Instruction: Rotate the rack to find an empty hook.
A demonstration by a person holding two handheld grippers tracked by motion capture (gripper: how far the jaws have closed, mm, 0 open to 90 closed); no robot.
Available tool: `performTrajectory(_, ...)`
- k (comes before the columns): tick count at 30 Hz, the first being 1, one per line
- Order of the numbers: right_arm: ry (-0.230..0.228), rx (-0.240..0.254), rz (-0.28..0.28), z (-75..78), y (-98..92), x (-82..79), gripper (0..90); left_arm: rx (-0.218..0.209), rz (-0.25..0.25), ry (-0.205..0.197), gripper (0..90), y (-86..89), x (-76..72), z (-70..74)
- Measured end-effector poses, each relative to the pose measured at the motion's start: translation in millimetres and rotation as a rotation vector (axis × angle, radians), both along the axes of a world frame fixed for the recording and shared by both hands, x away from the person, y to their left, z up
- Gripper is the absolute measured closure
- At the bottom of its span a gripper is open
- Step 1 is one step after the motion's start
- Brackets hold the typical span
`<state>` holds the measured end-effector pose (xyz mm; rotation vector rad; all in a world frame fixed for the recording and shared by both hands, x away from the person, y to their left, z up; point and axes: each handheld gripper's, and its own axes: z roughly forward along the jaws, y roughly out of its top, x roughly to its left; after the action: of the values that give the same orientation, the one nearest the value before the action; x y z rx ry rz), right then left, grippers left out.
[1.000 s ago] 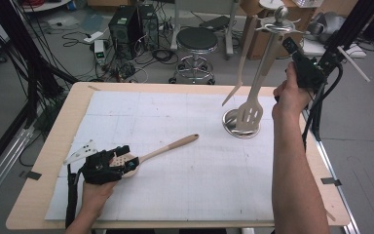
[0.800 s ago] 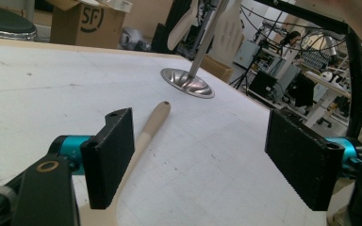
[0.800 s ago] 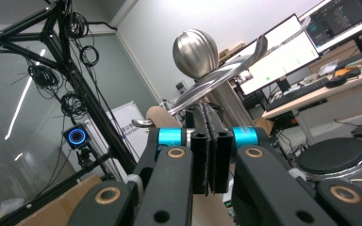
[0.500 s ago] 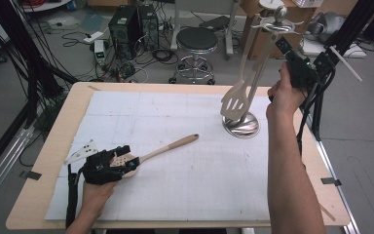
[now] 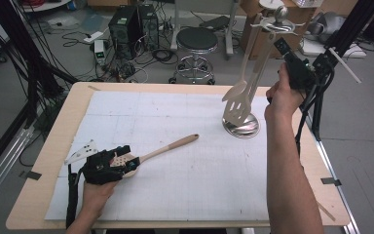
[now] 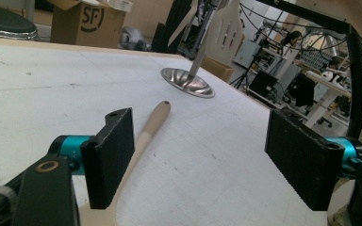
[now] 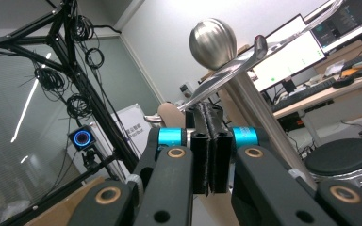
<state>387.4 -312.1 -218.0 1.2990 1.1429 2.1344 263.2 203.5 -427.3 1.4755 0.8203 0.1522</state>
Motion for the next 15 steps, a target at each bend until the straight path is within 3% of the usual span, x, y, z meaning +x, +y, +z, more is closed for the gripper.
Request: performTrajectory(15,-0.018,-0.002,0.034,2.8,8.0,-1.7,90.0,0.000,0.005,0.001,25.2,1.2,0.0,-0.5)
